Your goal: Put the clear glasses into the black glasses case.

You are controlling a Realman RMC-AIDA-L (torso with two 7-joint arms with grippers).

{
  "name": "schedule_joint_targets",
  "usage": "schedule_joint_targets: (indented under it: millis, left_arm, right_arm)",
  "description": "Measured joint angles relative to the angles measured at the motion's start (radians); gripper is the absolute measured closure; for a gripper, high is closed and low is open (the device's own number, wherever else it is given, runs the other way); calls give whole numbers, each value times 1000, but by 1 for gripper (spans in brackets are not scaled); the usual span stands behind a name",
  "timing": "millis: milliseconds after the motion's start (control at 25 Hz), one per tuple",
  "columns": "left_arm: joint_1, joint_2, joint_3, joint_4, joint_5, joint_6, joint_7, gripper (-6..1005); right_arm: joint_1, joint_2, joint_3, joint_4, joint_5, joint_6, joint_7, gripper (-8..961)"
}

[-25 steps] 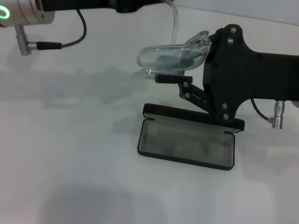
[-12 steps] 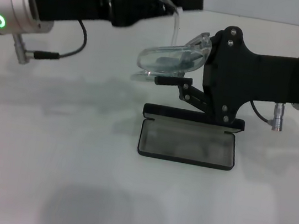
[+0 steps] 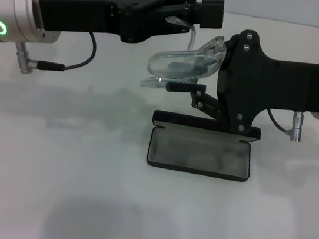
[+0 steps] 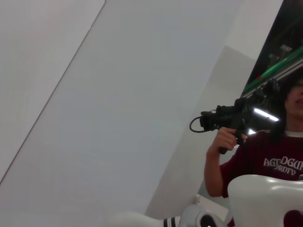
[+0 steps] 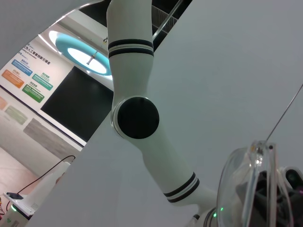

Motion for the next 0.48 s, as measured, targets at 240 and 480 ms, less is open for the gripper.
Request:
schedule_joint_targets:
  millis: [240, 480]
  left_arm:
    - [0, 0, 0, 0, -6, 17, -3, 873]
    - [3, 2, 7, -1, -3, 29, -5, 874]
  right_arm:
    - [-1, 0, 0, 0, 1, 0, 0, 840]
    - [-1, 0, 1, 0, 1, 0, 0, 841]
